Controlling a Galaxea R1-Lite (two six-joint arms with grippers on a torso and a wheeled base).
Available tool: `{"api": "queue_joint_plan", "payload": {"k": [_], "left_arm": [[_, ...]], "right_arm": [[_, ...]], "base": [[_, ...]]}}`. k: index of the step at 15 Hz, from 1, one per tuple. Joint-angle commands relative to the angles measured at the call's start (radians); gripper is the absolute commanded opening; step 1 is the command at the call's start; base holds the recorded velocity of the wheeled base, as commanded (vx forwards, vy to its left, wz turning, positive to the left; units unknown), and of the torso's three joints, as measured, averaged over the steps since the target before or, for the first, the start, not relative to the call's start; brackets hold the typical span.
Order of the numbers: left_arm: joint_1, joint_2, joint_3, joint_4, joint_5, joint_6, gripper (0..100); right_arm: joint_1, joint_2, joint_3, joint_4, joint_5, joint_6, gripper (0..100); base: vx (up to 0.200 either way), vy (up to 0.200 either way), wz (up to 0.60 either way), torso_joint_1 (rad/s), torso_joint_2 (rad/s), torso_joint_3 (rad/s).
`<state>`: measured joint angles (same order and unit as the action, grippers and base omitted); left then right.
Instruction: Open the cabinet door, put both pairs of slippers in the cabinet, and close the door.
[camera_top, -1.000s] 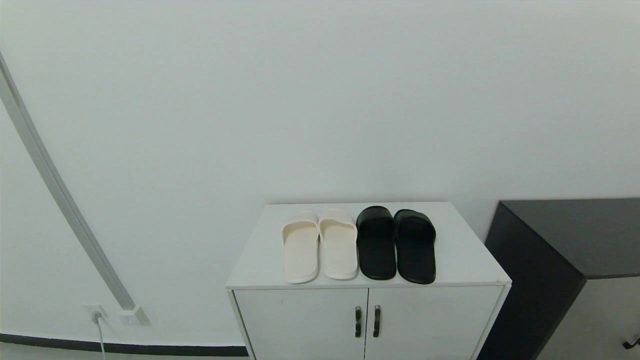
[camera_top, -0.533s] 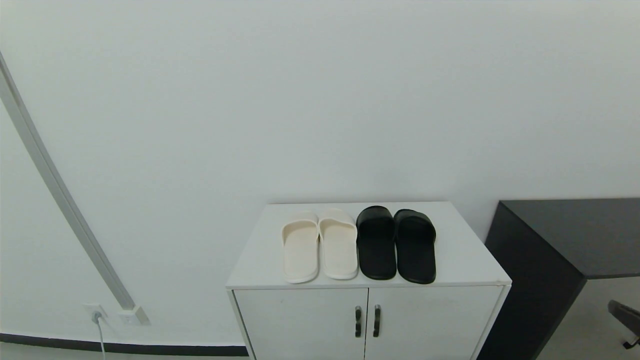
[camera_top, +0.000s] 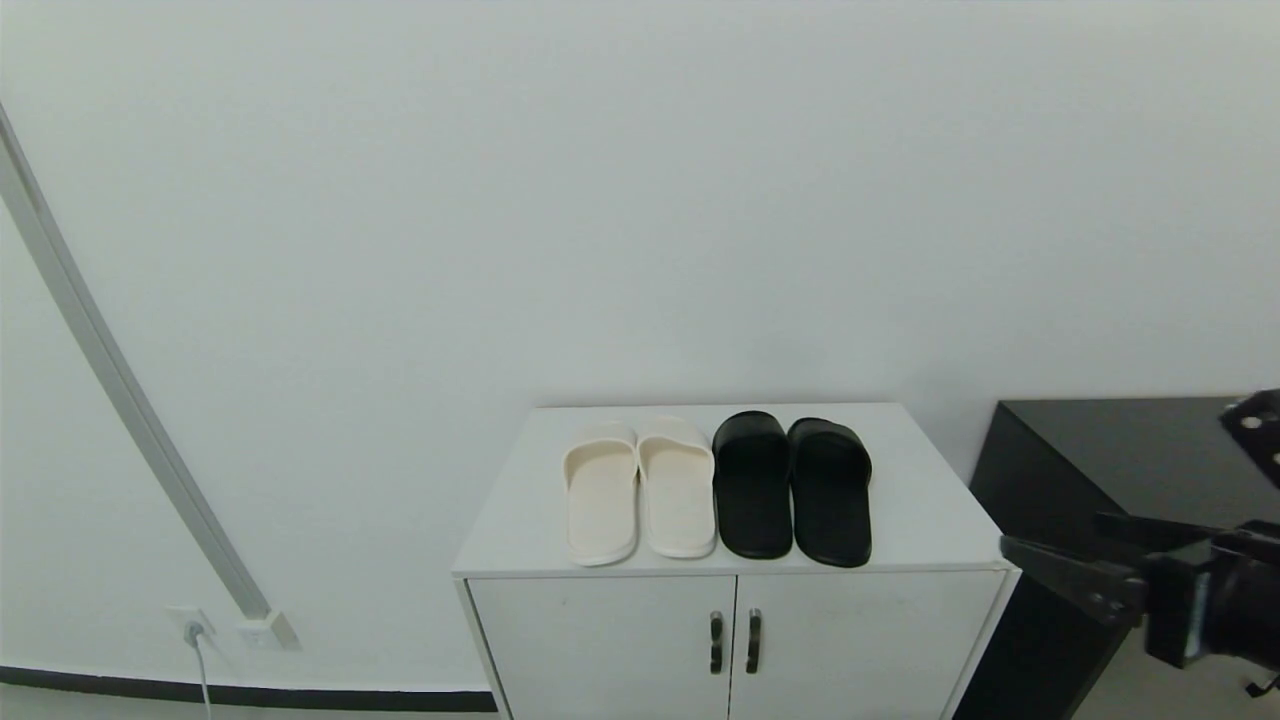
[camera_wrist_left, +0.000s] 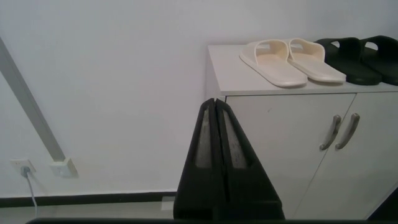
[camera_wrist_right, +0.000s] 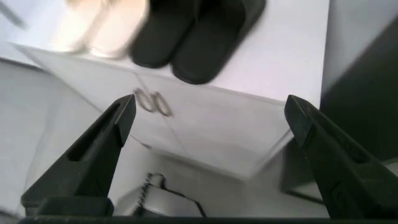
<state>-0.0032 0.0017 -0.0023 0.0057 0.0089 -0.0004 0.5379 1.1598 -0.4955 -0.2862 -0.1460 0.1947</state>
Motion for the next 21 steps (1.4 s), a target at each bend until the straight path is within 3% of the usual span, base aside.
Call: {"api": "queue_joint_plan", "payload": {"k": [1, 5, 10, 16, 21], "left_arm": [[0.0, 0.001, 0.001, 0.0, 0.0, -0.001, 0], [0.0, 0.001, -0.001, 0.0, 0.0, -0.006, 0], [0.0, 0.001, -0.001, 0.0, 0.0, -0.006, 0], [0.0, 0.001, -0.001, 0.0, 0.0, -0.007, 0], [0.0, 0.001, -0.001, 0.0, 0.0, -0.007, 0]], "right_arm": [[0.059, 0.17, -0.067, -0.034, -0.05, 0.009, 100], [0.114, 0.345, -0.159, -0.1, -0.181, 0.046, 100], [0.123, 0.503, -0.216, -0.176, -0.273, 0.094, 100], [0.136, 0.686, -0.36, -0.228, -0.477, 0.091, 100], [0.131, 0.778, -0.442, -0.229, -0.497, 0.094, 100]], "base": [[0.0, 0.0, 0.0, 0.0, 0.0, 0.0], [0.0, 0.0, 0.0, 0.0, 0.0, 0.0], [0.0, 0.0, 0.0, 0.0, 0.0, 0.0], [0.0, 0.0, 0.0, 0.0, 0.0, 0.0], [0.0, 0.0, 0.0, 0.0, 0.0, 0.0]]}}
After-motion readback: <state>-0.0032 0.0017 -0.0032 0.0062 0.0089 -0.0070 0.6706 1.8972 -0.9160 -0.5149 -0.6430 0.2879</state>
